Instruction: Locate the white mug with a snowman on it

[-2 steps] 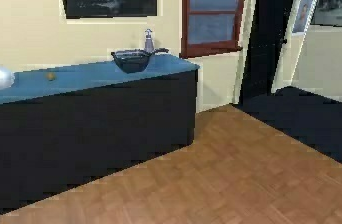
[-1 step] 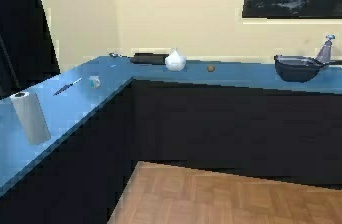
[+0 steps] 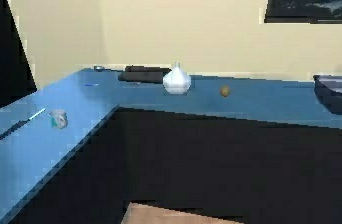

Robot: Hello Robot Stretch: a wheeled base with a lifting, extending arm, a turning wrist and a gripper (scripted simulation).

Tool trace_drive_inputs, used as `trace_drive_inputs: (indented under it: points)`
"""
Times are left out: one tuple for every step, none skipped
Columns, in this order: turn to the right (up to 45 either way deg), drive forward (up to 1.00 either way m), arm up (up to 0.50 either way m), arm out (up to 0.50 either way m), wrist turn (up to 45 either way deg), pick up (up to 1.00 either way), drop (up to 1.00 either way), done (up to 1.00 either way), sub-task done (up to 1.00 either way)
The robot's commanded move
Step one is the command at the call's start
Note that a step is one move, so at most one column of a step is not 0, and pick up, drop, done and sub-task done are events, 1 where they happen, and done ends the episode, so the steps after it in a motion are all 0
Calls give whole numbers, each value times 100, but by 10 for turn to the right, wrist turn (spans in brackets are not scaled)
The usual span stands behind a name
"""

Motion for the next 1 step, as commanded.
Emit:
trace_drive_inputs:
  points:
    - [-300, 0, 0, 0, 0, 0, 0, 0, 0]
